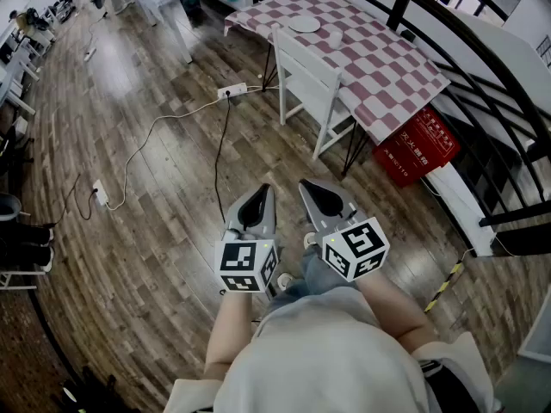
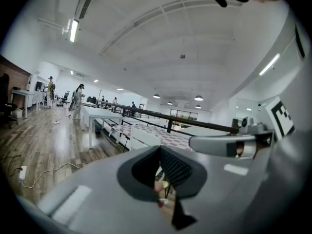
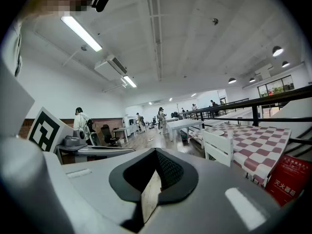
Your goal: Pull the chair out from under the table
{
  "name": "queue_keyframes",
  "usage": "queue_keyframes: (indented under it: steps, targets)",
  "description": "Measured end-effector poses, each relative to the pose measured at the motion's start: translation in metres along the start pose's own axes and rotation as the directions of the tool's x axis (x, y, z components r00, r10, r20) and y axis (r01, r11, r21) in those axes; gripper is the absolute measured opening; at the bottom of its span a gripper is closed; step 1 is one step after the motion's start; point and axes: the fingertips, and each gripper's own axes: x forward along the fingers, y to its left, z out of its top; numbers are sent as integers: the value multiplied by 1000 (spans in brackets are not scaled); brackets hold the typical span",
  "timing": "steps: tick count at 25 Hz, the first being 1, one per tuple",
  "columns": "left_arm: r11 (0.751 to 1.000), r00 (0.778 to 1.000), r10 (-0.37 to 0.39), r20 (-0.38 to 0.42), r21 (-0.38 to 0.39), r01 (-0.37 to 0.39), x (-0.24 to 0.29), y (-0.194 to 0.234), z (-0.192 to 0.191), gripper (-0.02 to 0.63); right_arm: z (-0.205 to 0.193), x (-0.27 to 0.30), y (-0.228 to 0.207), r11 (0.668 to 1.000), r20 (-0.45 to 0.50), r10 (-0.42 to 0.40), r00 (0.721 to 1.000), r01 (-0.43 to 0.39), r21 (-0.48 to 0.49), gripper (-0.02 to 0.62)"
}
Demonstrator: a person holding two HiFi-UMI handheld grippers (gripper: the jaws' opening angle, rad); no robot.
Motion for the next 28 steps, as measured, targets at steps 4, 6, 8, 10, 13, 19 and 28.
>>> queue_keyframes:
  steps: [4, 6, 8, 10, 13, 19, 28]
  targets:
    - [1000, 1000, 19, 20, -24, -18, -15, -11, -6, 11, 0, -19, 6, 999, 11, -5, 1000, 5, -40, -3]
    - [1000, 1000, 14, 24, -25, -14, -21, -17, -9, 11, 0, -26, 8, 999, 16, -7, 1000, 8, -45, -3]
    - [1000, 1000, 13, 29, -14, -12, -26, -21, -12, 9, 0, -32, 11, 999, 21, -6, 1000, 7, -53, -3]
    - [1000, 999, 14, 36, -10, -13, -31, -23, -13, 11, -2, -37, 16, 998, 18, 2, 1000, 0, -59, -3]
    - [1000, 999, 5, 39, -9, -5, -41, -29, -14, 9, -10, -44, 22, 998, 6, 7, 1000, -6, -62, -3]
    - [1000, 999, 19, 37, -3, -19, -62, -22, -16, 9, -17, -41, 46, 997, 10, 59, 998, -58, -46, -3]
    - [997, 997, 77, 30, 23, -78, -51, 24, -12, 11, -19, 12, 53, 993, -1, 122, 993, -122, 5, -3]
